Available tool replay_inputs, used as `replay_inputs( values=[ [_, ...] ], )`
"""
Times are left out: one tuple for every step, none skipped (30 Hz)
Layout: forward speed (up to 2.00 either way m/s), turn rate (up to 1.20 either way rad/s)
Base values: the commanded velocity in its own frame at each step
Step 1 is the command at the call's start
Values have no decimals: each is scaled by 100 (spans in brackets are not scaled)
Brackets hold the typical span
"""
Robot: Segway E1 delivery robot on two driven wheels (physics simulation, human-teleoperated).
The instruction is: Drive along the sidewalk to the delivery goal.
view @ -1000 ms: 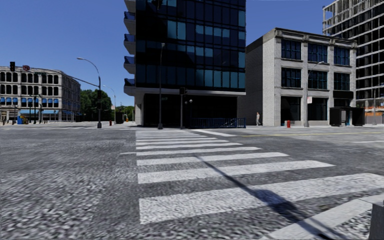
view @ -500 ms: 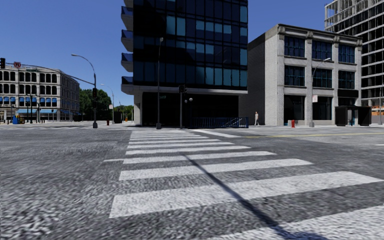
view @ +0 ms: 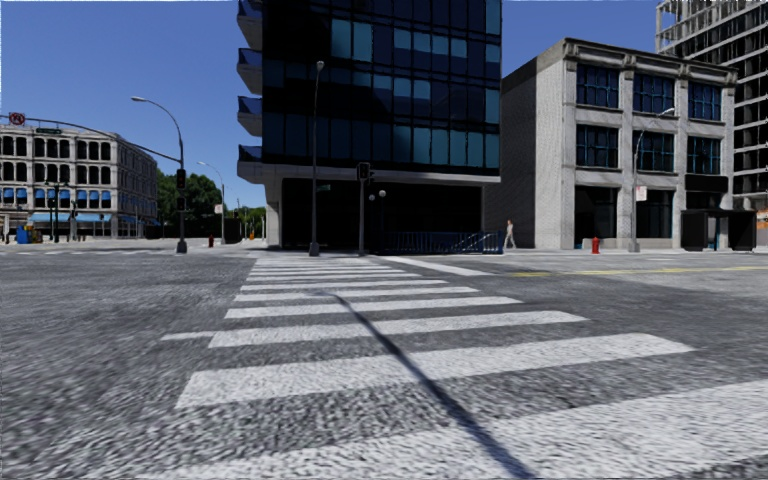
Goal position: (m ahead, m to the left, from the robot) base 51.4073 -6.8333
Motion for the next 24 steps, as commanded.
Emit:
replay_inputs(
  values=[
    [151, 13],
    [151, 13],
    [151, 17],
    [151, 20],
    [151, 20],
    [151, 20],
    [151, 20],
    [151, 20],
    [151, 20],
    [151, 20],
    [151, 20],
    [151, 20],
    [151, 20],
    [151, 20],
    [159, 20],
    [159, 20],
    [200, 21],
    [200, 21],
    [200, 21],
    [200, 21],
    [200, 21],
    [200, 21],
    [200, 24],
    [200, 29]
  ],
)
